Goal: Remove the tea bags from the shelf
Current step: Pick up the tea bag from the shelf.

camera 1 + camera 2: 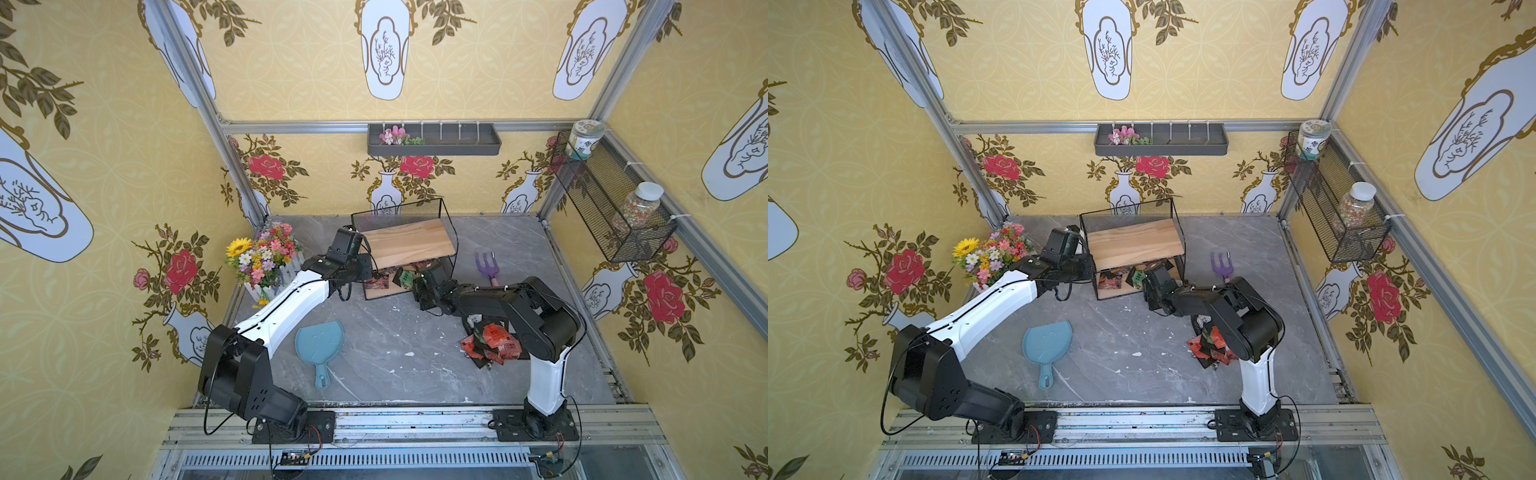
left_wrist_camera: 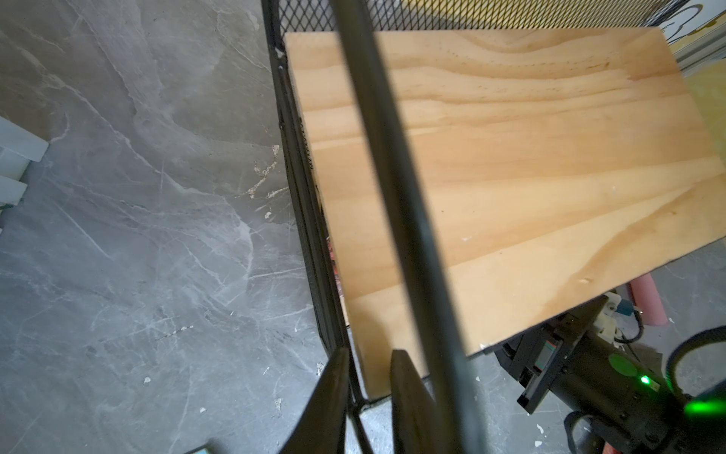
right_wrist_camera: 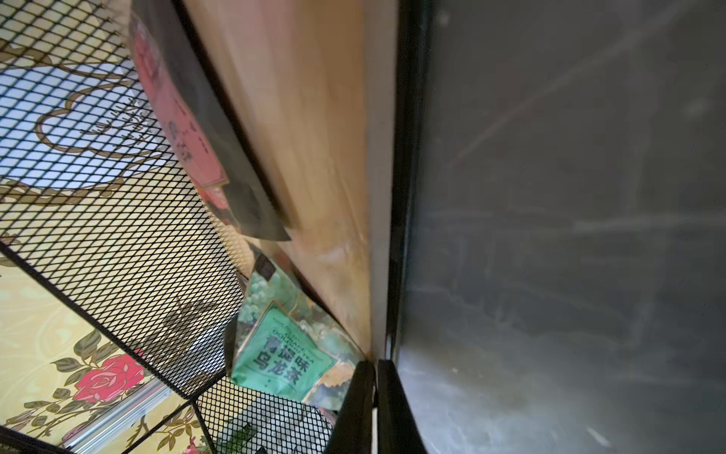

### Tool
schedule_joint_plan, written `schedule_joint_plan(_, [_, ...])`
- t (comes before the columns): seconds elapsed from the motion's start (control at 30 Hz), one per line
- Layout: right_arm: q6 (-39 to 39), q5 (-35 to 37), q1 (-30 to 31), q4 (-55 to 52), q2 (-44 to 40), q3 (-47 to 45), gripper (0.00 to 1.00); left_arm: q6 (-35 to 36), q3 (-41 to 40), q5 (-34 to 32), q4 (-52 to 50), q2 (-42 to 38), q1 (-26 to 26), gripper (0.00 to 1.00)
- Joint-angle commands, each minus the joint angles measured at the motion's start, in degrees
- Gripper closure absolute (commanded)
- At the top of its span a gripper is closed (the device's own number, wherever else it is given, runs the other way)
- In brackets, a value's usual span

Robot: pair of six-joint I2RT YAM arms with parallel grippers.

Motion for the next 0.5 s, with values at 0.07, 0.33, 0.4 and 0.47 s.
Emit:
schedule_joint_plan(0.07, [-0.89,2.12,0.34,-6.21,-1.60,-0.74,0.95,0.42,0.01,-0.74,-0.81,0.33,0.07,0.75])
schedule_joint_plan(0.33, [-2.99,2.35,0.41,-3.02,-4.97,0.24,1.00,0.33,0.10,-0.79,-0.67,0.49,0.07,0.75])
schedule_joint_plan(0.4, [-3.47,2.33,0.53,-2.57,-5.50,0.54,1.00,0.25,0.08,-0.73,-0.64,0.44,0.08,0.75])
schedule_joint_plan(0.47, [-3.27,2.34,0.68,-2.55,-6.19,0.46,1.00,0.22,-0.01,-0.72,-0.55,0.40,0.12,0.75])
